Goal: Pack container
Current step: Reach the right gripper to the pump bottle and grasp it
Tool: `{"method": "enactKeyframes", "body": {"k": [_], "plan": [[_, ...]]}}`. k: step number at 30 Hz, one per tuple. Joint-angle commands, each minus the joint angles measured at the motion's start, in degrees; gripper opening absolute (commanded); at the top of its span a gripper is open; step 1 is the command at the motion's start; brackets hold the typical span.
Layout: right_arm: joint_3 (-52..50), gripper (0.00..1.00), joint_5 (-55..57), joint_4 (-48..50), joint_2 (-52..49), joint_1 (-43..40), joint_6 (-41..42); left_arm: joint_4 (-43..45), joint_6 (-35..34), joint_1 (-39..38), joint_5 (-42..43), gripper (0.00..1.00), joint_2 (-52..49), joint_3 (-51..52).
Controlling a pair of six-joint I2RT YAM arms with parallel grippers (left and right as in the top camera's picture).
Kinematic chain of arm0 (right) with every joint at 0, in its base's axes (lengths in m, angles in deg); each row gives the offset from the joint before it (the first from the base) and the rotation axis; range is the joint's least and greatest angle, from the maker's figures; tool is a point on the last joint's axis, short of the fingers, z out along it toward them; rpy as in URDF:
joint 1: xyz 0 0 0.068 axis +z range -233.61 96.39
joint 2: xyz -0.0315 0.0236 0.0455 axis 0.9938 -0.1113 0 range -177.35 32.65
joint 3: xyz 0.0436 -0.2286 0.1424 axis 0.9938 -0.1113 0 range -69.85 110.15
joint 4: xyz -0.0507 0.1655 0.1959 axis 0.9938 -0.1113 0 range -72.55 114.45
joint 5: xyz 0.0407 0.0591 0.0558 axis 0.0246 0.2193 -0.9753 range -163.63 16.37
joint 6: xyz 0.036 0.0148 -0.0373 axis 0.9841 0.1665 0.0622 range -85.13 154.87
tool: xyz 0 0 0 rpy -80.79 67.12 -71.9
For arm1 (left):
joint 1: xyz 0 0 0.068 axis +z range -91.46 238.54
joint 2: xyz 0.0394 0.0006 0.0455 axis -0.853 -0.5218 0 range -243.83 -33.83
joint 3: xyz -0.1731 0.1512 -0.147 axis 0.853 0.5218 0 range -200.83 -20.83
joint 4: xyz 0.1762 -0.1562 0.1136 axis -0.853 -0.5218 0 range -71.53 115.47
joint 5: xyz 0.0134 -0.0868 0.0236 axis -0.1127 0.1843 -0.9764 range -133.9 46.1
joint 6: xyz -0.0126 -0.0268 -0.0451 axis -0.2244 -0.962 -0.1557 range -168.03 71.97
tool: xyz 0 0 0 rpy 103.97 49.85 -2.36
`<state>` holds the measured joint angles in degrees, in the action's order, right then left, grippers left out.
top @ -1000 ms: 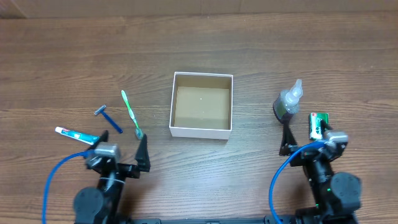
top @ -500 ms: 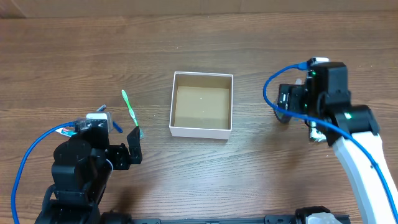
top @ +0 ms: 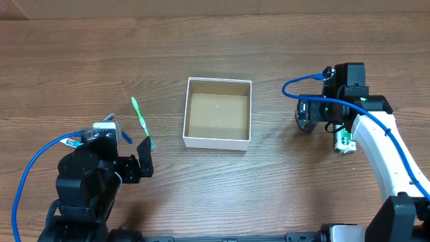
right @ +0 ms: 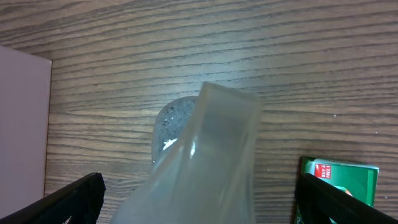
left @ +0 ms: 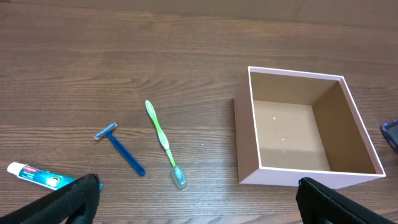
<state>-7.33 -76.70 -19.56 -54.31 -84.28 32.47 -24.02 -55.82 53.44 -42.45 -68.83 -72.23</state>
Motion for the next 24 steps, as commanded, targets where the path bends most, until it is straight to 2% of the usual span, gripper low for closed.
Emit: {"method": "enactKeyframes", "body": {"k": [1,10,13,15,21,24], "plan": [[-0.50,1.00,-0.92,0.68,-0.20,0.17,-0.90,0.33,0.07,0.44,-0.39,1.00,-0.20,-1.60],[-2.36,0.98,-0.90,3.45,-1.81,0.17,-0.87,0.31,0.07,0.44,-0.39,1.00,-0.20,-1.60],[-2.36,0.89,-0.90,3.45,-1.81,0.17,-0.87,0.31,0.07,0.44,-0.39,1.00,-0.20,-1.60],[-2.36,0.75,-0.90,3.52,-1.81,0.17,-0.87,0.31,0.07,0.44,-0.39,1.00,-0.20,-1.60],[-2.36,0.62,-0.90,4.17,-1.81,0.17,-0.87,0.46,0.07,0.44,-0.39,1.00,-0.20,-1.60],[-2.36,0.52,-0.87,4.52,-1.81,0.17,-0.87,0.44,0.07,0.44,-0.39,1.00,-0.20,-1.60]]}}
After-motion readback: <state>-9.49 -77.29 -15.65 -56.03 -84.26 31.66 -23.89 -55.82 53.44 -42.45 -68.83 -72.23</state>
